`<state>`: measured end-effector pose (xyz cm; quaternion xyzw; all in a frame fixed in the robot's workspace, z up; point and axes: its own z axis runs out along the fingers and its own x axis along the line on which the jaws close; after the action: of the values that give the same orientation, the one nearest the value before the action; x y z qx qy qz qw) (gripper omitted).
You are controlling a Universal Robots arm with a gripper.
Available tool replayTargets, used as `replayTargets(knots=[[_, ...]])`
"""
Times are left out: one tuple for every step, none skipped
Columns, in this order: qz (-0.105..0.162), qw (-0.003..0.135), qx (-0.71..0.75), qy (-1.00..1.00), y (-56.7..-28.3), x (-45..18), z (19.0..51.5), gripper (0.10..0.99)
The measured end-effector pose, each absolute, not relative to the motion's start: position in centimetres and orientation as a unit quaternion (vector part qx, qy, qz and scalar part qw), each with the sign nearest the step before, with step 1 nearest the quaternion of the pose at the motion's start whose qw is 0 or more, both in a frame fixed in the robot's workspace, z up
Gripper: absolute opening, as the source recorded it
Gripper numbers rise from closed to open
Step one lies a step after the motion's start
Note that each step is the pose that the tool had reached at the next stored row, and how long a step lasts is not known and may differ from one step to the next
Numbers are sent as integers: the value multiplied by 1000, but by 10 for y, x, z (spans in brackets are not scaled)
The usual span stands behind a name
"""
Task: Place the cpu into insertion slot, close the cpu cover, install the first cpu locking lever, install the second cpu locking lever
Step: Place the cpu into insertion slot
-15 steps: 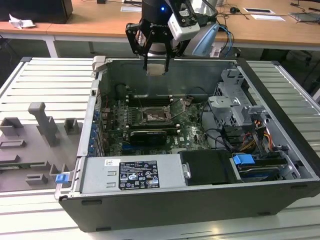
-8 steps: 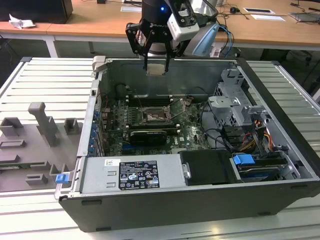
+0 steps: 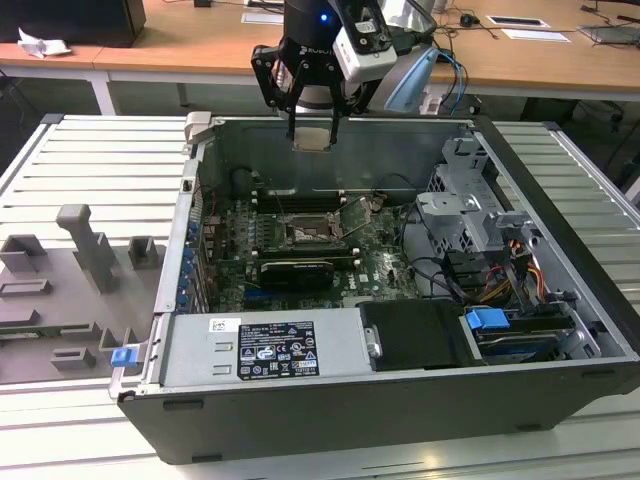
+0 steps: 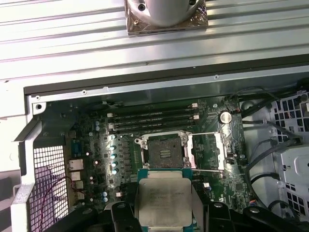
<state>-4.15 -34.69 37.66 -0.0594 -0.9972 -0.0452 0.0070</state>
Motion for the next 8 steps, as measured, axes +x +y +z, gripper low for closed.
replayTargets(knots=[[-45,7,-60,-997,-347,-41,377,529],[-45,7,-62,-997,-347,-41,377,529],[-45,7,-64,-997,-347,-41,377,529],[-45,7,-65,-997,-347,-41,377,529],[-45,7,-66,-997,-347,-41,377,529],[-45,7,-67,-997,-347,-41,377,529],[-45,7,-68,-997,-347,-41,377,529],[-45,7,-69,-997,-347,-41,377,529]])
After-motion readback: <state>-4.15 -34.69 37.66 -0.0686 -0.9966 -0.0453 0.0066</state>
